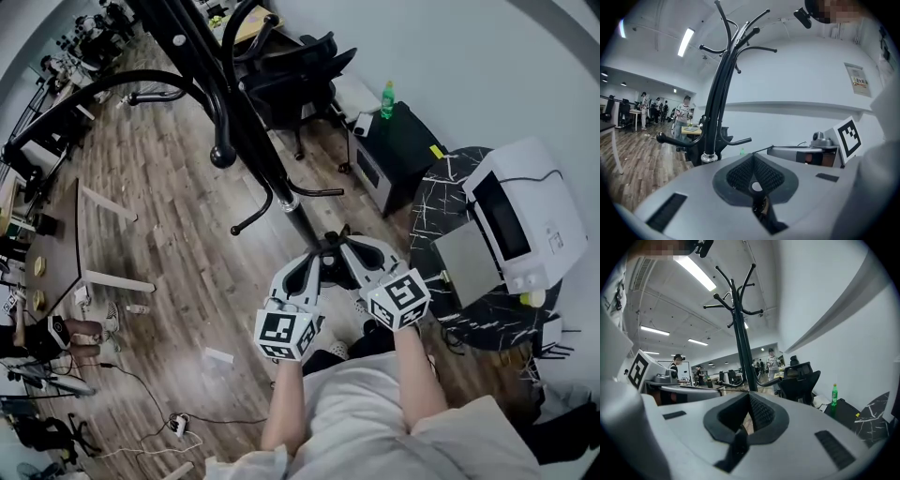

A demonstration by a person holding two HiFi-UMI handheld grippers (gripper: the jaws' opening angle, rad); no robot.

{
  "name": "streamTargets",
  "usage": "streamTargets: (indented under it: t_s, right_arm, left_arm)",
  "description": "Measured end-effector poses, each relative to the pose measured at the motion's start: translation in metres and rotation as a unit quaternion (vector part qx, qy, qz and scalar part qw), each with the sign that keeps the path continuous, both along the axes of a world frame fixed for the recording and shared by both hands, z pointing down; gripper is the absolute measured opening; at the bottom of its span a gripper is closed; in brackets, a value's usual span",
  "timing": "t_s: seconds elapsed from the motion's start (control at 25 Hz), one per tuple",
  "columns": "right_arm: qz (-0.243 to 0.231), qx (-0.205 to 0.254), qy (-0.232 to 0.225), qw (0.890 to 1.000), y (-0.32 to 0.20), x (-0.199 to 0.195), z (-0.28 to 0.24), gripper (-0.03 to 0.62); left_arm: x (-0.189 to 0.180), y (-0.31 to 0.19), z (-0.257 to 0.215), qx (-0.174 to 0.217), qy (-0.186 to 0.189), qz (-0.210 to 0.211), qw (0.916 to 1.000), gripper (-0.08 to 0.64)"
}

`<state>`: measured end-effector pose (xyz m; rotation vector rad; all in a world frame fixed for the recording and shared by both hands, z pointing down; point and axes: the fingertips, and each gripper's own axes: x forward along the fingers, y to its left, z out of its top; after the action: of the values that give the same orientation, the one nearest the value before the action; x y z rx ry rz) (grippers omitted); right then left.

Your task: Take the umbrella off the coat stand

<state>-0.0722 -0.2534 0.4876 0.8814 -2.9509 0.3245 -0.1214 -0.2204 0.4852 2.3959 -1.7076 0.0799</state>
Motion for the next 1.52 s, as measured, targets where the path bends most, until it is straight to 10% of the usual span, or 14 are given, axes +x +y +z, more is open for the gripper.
streamTargets:
  t_s: [1.52]
  right_arm:
    - [0.045,0.041,0.034,0.998,0.137,0.005,-0.005,0.009]
  left_arm:
    - [-0.003,0.115,-0.003,0.045,0.007,0.014,0.9989,0.023]
